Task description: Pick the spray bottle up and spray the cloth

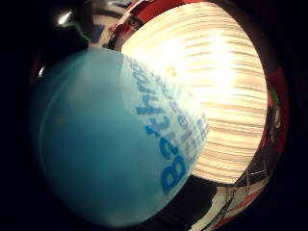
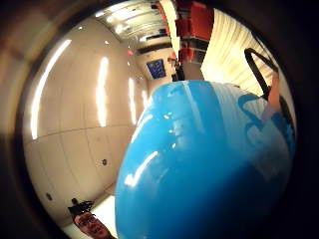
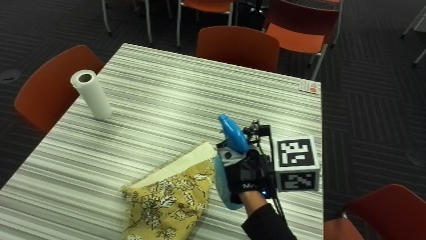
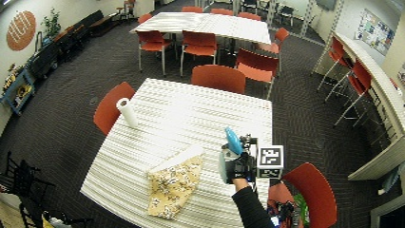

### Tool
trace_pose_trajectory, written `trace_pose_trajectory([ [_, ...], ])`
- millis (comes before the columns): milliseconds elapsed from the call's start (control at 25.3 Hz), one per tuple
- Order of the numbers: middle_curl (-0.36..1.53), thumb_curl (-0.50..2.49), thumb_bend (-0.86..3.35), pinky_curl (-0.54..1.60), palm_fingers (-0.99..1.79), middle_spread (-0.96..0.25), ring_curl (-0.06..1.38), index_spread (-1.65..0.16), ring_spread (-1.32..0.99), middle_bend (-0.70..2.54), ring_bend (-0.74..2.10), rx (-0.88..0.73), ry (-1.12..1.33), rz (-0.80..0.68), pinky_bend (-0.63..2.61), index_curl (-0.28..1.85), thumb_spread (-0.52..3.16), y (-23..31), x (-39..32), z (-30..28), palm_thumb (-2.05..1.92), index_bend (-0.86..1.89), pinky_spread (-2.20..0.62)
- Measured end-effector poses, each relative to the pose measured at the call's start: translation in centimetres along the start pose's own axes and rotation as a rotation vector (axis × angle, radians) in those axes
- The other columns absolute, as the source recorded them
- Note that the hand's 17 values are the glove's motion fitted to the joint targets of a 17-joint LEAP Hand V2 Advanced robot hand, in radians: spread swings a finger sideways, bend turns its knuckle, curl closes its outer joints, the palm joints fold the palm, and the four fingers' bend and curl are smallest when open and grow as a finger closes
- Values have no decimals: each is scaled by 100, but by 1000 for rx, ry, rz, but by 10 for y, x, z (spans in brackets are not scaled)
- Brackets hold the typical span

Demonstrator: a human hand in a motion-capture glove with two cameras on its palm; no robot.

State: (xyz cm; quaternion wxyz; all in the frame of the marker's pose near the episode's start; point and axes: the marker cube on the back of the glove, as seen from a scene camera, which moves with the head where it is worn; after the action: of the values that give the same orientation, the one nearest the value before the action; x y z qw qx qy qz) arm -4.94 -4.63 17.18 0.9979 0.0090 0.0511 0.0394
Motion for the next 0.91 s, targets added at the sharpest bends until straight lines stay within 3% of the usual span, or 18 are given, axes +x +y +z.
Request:
trace_pose_trajectory([
  [396,53,75,-2,21,88,-8,39,-12,-1,47,19,-107,223,49,13,57,69,-1,24,44,116,43,14],
  [594,53,75,-2,22,92,-7,40,-13,-1,45,21,-197,602,180,15,56,67,-10,62,67,115,41,13],
  [911,51,76,-3,25,101,-6,41,-14,-2,39,23,-438,1264,513,17,56,62,6,143,90,113,36,11],
])
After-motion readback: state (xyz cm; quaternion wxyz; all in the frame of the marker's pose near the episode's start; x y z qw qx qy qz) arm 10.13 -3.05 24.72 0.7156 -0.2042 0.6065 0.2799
